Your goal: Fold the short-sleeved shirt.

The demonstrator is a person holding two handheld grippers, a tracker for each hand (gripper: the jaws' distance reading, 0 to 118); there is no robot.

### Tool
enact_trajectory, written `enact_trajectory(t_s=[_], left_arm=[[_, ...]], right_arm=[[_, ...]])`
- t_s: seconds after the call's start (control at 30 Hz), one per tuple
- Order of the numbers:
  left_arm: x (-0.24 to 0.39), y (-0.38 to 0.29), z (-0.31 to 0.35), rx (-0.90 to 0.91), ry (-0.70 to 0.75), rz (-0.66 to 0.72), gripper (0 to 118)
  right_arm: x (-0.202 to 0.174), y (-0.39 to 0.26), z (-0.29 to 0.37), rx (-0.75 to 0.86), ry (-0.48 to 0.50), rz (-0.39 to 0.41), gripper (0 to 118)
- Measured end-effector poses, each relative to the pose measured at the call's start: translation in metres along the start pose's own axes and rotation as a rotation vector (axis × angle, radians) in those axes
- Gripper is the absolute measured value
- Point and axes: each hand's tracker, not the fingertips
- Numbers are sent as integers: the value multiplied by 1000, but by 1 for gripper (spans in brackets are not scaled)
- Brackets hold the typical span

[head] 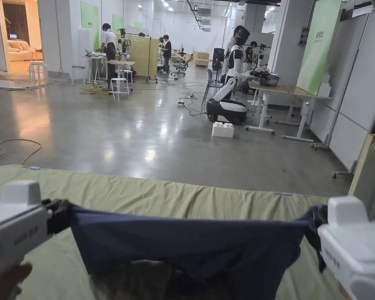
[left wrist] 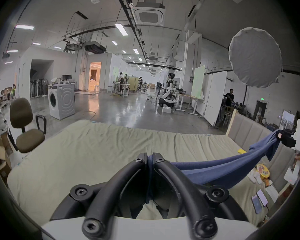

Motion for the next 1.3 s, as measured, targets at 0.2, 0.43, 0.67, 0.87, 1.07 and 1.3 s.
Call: enact_trajectory(t_s=[0.2, 0.43, 0.67, 0.87, 1.07, 1.3], left_arm=[[-21, -76, 63, -93, 2, 122, 6], [24, -117, 148, -208, 39, 93, 6], [10, -143, 169, -309, 56, 73, 6], [8, -191, 126, -509, 52, 72, 6], [8, -254, 74, -676, 63, 84, 6], [20, -276, 55, -711, 67, 101, 10]], right_arm=[[-11, -55, 75, -80, 29, -59, 5], [-25, -84, 140, -150, 95, -64, 5], [-45, -110, 162, -286, 157, -22, 5], [-65, -175, 133, -482, 212, -38, 5], [-85, -238, 96, -658, 247, -95, 5], [-96, -259, 81, -703, 230, -160, 34]])
